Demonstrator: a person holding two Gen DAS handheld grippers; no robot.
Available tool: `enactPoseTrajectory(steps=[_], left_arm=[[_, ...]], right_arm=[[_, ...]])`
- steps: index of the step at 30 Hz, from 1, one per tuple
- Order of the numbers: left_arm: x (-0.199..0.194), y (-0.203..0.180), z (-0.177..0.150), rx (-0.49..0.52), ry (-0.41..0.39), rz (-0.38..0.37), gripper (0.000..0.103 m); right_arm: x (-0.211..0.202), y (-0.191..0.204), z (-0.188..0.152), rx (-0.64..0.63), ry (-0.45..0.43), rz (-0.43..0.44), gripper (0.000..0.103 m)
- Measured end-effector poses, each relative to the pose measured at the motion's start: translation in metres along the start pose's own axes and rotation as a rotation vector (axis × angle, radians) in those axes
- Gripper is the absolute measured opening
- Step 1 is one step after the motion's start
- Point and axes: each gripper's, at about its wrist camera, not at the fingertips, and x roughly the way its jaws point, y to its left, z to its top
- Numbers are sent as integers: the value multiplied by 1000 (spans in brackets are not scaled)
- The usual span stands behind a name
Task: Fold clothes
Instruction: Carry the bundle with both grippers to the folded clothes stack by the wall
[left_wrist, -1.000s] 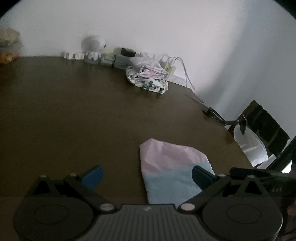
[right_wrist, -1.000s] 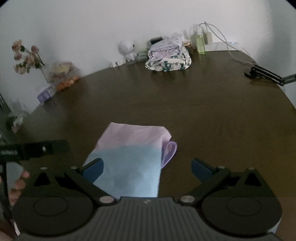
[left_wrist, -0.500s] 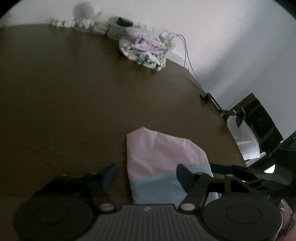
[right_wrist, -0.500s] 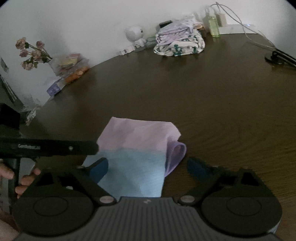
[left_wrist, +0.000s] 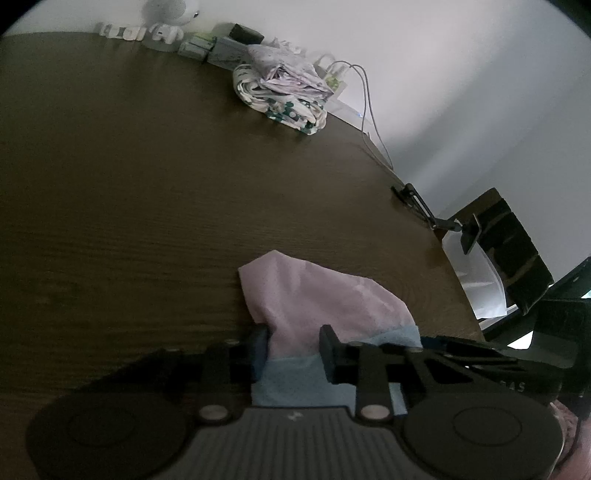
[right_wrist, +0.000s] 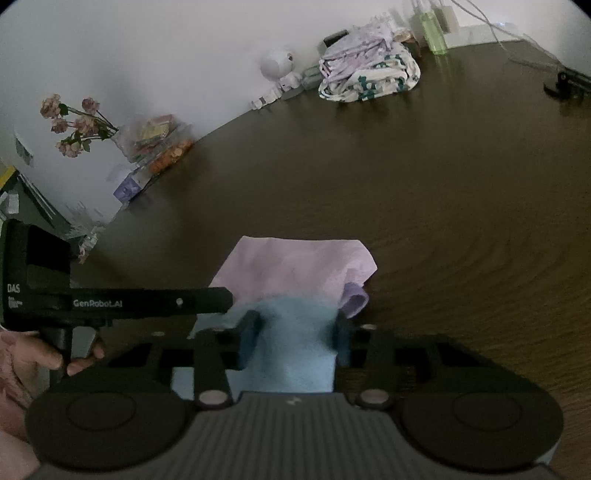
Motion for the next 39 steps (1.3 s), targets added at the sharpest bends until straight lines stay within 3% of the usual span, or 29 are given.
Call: enactPoseTrajectory(steps=[10, 12, 16, 22, 34, 39], left_arm=[[0, -3, -4, 10, -17, 17, 25], [2, -4, -5, 13, -15, 20, 11], [3, -4, -5, -4, -30, 0, 7], [-5, -10, 1, -13, -70, -20, 6], [-51, -50, 35, 99, -211, -25, 5], [-72, -65, 64, 128, -279, -26, 5]], right_arm=[[4, -2, -4, 45, 0, 22, 21], [4, 0, -5, 52, -9, 15, 18], [4, 8, -4, 57, -37, -29, 15], [-8, 17, 2, 48, -81, -14, 14], [-42, 56, 45, -61, -185, -15, 14], [-58, 74, 75, -113, -232, -7, 14]])
